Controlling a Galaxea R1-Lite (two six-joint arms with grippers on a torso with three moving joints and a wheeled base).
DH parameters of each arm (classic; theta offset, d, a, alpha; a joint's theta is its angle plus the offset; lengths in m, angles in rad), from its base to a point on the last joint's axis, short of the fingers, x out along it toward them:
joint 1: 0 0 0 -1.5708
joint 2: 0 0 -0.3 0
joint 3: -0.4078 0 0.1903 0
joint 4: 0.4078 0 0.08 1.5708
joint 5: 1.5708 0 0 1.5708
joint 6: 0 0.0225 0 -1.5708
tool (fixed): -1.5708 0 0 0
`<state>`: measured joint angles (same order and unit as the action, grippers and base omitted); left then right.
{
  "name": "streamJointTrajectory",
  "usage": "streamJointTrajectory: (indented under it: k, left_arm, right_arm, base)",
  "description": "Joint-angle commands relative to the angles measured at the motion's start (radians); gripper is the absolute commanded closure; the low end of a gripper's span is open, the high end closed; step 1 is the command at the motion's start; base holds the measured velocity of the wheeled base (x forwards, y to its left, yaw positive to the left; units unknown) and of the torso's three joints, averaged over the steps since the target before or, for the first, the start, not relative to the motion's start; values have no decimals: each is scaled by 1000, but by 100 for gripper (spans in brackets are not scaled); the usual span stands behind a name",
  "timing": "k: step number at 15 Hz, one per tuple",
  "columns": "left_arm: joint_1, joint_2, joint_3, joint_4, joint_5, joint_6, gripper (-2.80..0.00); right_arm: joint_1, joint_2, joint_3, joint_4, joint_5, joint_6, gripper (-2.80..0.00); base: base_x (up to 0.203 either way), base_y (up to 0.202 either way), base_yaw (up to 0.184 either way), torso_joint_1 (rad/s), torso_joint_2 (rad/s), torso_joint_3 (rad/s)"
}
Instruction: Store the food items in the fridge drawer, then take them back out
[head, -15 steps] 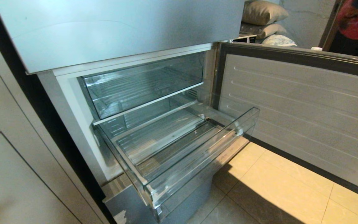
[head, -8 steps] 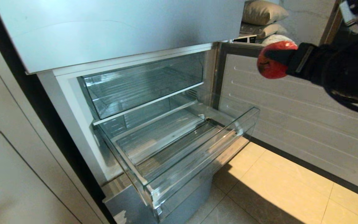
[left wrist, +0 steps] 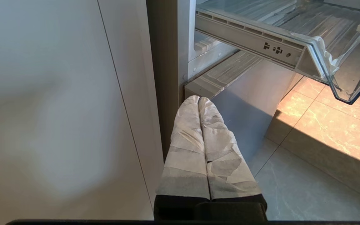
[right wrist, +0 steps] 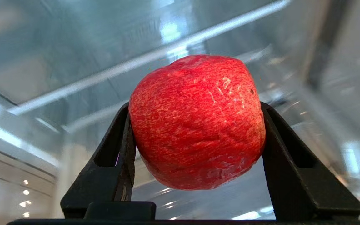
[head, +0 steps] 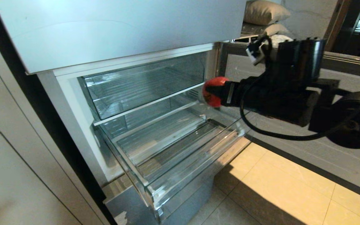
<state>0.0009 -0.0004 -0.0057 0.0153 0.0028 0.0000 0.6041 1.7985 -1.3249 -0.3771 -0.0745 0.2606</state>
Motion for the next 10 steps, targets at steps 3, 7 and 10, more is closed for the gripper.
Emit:
streamJointTrajectory:
  k: [3, 7, 10]
  left_arm:
    - [1, 0, 0, 0, 0, 0, 0]
    - [1, 0, 0, 0, 0, 0, 0]
    - [1, 0, 0, 0, 0, 0, 0]
  right_arm:
    - [26, 221, -121, 1, 3, -6, 0]
    - [35, 310, -168, -6, 2, -8, 0]
    - [36, 341, -203, -5, 2, -8, 0]
  base:
    - [0, 0, 0, 0, 0, 0]
    - [0, 0, 0, 0, 0, 0]
    - [0, 0, 0, 0, 0, 0]
